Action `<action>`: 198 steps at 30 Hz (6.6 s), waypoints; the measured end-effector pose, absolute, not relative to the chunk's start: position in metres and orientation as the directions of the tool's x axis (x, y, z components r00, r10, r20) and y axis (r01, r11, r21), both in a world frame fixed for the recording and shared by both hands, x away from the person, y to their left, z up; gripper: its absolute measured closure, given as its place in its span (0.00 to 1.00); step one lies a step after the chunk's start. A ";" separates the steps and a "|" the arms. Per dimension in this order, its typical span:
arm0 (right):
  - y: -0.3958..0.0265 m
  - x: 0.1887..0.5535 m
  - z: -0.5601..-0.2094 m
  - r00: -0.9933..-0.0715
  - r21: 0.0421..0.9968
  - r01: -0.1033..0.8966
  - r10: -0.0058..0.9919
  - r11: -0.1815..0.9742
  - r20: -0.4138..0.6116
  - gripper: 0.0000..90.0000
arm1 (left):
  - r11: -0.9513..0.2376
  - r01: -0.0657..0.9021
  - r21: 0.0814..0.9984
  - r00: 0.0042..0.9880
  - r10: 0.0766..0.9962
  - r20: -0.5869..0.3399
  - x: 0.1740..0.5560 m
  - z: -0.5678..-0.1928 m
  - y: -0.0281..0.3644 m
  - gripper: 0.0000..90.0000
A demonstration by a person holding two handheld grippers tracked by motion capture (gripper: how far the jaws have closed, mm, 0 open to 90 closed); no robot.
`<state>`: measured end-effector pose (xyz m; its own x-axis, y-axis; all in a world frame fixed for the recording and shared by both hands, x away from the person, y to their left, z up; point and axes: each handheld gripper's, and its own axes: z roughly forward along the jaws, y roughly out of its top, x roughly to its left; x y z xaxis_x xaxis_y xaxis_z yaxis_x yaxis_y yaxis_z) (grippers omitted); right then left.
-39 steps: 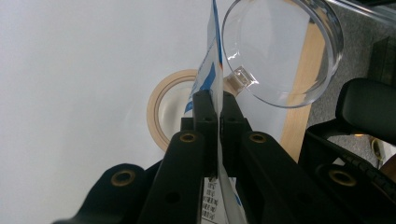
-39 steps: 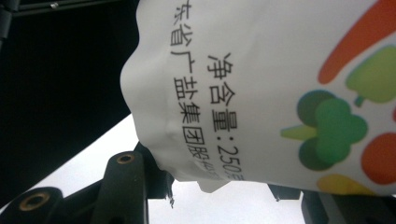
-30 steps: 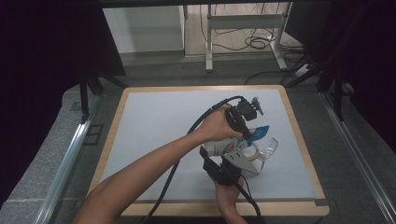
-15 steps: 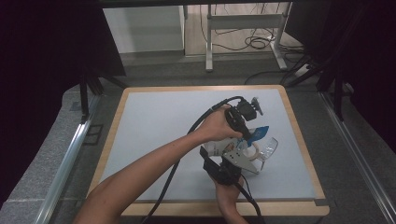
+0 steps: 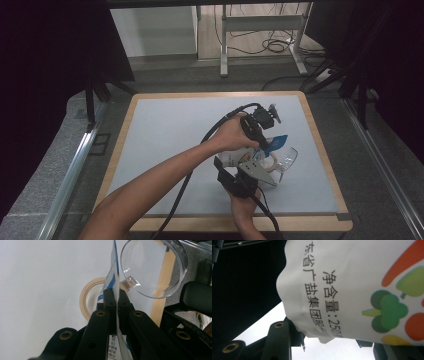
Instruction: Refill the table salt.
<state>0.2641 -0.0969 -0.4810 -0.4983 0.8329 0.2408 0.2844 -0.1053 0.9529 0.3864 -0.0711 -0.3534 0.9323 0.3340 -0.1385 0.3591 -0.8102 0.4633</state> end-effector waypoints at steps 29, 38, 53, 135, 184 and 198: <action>-0.098 0.266 -0.476 -0.494 0.944 0.297 0.823 -0.144 0.281 0.57 | -0.807 0.359 0.469 0.932 0.334 -0.139 0.387 -0.349 -0.070 1.00; -0.097 0.266 -0.475 -0.489 0.942 0.299 0.823 -0.153 0.289 0.57 | -0.808 0.356 0.469 0.933 0.330 -0.140 0.388 -0.349 -0.071 1.00; -0.098 0.267 -0.476 -0.485 0.941 0.302 0.824 -0.155 0.292 0.57 | -0.807 0.357 0.471 0.933 0.330 -0.142 0.388 -0.349 -0.071 1.00; -0.098 0.268 -0.470 -0.486 0.951 0.268 0.831 -0.151 0.269 0.61 | -0.817 0.362 0.449 0.932 0.332 -0.149 0.390 -0.351 -0.073 1.00; -0.097 0.271 -0.472 -0.479 0.942 0.275 0.823 -0.191 0.306 0.63 | -0.830 0.360 0.425 0.933 0.333 -0.139 0.392 -0.354 -0.077 1.00; -0.103 0.271 -0.477 -0.461 0.932 0.286 0.821 -0.221 0.336 0.63 | -0.852 0.348 0.392 0.937 0.322 -0.134 0.393 -0.361 -0.089 1.00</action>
